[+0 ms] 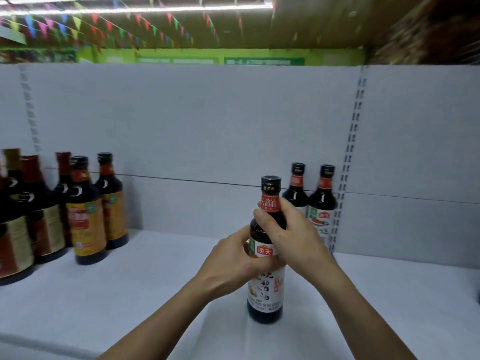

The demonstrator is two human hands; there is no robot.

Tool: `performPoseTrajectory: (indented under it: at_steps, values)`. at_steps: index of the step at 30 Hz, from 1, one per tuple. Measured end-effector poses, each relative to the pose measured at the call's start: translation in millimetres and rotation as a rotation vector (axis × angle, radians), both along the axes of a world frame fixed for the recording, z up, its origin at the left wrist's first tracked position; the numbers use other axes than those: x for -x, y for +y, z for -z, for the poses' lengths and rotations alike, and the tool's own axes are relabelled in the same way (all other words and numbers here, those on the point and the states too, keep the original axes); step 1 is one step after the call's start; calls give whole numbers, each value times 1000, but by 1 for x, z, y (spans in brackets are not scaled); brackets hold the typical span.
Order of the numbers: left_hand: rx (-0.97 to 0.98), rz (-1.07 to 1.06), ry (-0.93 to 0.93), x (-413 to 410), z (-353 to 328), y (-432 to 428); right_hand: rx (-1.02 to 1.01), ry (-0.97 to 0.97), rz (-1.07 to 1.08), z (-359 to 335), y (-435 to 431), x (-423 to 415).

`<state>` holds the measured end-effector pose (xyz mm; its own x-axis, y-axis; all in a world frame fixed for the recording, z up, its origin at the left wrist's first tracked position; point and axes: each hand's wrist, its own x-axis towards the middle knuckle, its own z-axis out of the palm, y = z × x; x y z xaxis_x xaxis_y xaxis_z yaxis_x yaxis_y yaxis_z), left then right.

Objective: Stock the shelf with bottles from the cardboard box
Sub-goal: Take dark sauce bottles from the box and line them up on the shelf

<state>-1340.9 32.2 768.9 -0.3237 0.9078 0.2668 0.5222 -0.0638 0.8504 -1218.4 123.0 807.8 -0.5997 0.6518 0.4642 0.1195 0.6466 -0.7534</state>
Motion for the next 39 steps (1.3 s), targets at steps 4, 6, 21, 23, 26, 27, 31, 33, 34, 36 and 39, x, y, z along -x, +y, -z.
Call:
performPoseTrajectory:
  at_steps: [4,6,21,23,26,27,31,33,34,36,39]
  values:
    - [17,35,5,-13,1,24,18,13,81,4,15,-17]
    - [28,38,22,-19,0,33,29,26,116,6,19,-24]
    - [53,-39,164,-66,3,91,151,10,295,36,51,-65]
    - [34,-28,146,-69,9,97,194,-16,315,38,59,-70]
    - [15,13,129,-67,20,104,219,-78,333,40,71,-77]
    - [11,34,120,-65,23,106,212,-87,345,41,75,-78]
    - [7,88,133,-59,37,111,191,-103,358,43,86,-84]
    - [30,104,145,-57,46,111,193,-112,349,44,89,-86]
    - [41,112,148,-57,50,111,194,-114,342,44,91,-86]
    - [48,118,153,-56,58,112,192,-125,329,45,94,-86]
    - [31,114,148,-55,63,115,182,-167,313,49,95,-87]
